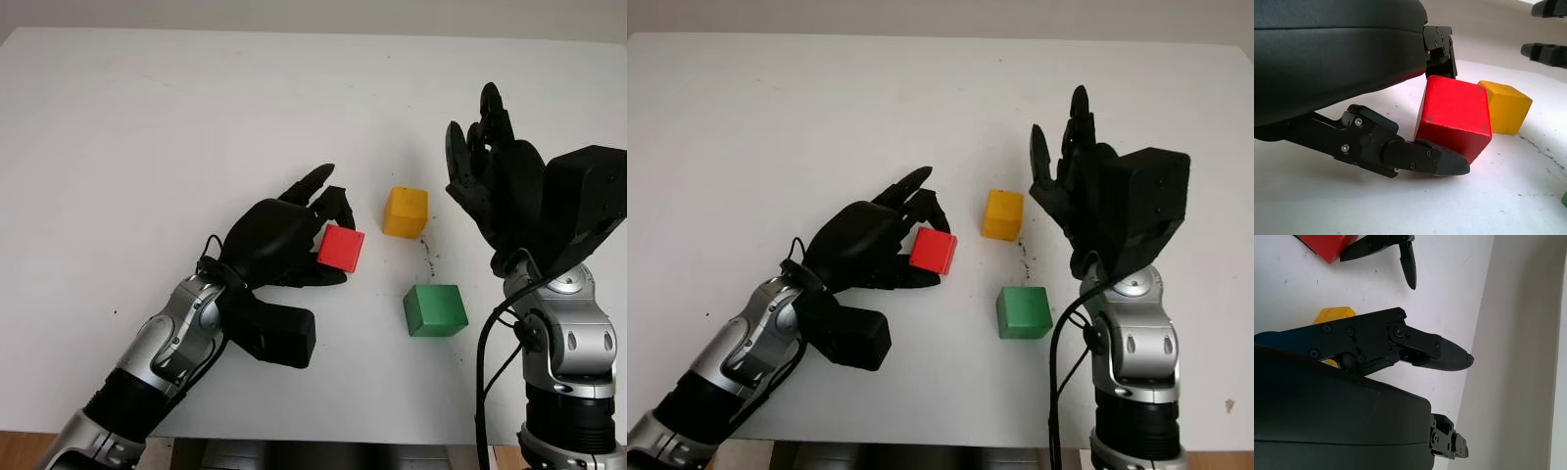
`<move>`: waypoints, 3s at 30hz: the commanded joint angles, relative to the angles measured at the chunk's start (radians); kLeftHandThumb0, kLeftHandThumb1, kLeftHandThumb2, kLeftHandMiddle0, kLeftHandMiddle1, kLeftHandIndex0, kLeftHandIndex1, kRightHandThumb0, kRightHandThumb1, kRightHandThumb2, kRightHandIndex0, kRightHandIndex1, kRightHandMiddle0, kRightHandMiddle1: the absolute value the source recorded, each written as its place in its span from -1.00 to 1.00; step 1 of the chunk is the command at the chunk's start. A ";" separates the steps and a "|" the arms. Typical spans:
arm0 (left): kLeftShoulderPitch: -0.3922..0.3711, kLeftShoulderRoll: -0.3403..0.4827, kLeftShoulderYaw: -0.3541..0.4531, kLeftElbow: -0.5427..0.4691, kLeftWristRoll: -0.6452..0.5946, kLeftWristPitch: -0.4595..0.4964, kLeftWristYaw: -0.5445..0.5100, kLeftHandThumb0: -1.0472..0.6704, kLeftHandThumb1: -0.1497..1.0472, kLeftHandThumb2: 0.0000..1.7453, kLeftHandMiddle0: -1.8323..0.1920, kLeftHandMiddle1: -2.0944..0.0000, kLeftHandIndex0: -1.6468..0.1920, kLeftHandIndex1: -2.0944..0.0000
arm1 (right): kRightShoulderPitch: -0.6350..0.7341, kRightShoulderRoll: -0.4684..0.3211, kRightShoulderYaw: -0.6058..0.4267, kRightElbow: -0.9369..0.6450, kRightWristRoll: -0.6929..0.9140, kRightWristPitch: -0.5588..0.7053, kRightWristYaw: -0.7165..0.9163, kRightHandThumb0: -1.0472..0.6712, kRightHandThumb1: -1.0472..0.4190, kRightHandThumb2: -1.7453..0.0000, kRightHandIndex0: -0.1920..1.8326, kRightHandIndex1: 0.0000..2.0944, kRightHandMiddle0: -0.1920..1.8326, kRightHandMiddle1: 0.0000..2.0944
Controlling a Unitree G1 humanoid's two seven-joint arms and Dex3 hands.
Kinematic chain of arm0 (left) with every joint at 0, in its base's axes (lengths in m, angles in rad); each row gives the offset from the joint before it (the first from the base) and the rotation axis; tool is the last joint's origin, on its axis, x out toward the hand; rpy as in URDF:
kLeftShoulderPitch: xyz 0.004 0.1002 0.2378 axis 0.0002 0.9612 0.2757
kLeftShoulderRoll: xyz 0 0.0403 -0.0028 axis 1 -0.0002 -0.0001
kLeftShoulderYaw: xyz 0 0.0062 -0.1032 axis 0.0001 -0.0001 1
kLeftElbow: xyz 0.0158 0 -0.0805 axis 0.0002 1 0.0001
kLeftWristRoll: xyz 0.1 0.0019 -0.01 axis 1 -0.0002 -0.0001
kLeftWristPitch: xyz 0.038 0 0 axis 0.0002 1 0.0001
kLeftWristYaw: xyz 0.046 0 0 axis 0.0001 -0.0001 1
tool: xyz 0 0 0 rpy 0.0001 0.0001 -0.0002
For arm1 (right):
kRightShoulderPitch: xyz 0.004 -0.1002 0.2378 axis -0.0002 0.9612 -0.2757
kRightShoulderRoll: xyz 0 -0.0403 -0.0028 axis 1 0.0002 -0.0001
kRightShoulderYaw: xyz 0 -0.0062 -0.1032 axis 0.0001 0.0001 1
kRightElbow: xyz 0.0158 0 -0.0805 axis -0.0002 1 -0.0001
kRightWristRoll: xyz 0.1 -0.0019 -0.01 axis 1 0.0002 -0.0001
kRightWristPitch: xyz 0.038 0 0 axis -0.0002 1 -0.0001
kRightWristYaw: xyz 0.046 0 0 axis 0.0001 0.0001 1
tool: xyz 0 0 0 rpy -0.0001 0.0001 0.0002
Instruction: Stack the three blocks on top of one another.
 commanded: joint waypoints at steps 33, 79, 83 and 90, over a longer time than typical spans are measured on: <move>0.032 0.048 0.001 -0.177 0.125 0.212 -0.195 -0.45 1.00 -0.70 0.87 0.96 0.87 -0.71 | 0.012 -0.002 -0.012 -0.003 0.005 -0.015 0.013 -0.43 -1.00 0.30 -1.00 -1.00 -1.00 -1.00; 0.036 -0.120 0.453 -0.058 -0.650 0.148 0.033 -0.78 1.00 -0.20 1.00 1.00 1.00 1.00 | -0.023 -0.100 0.000 -0.008 -0.080 -0.025 0.034 -0.47 -1.00 0.64 -1.00 -1.00 -0.92 -0.95; 0.022 -0.111 0.489 0.026 -0.689 0.133 0.038 -0.82 1.00 -0.28 0.99 0.97 0.98 0.98 | -0.030 -0.153 0.015 -0.008 -0.132 -0.031 0.050 -0.50 -0.99 0.86 -0.96 -0.97 -0.81 -0.92; 0.020 -0.099 0.524 0.098 -0.728 0.130 0.032 -0.78 1.00 -0.33 0.99 0.95 0.97 0.96 | -0.069 -0.343 0.097 0.025 -0.243 -0.062 0.201 -0.51 -0.90 0.94 -0.87 -0.93 -0.72 -0.89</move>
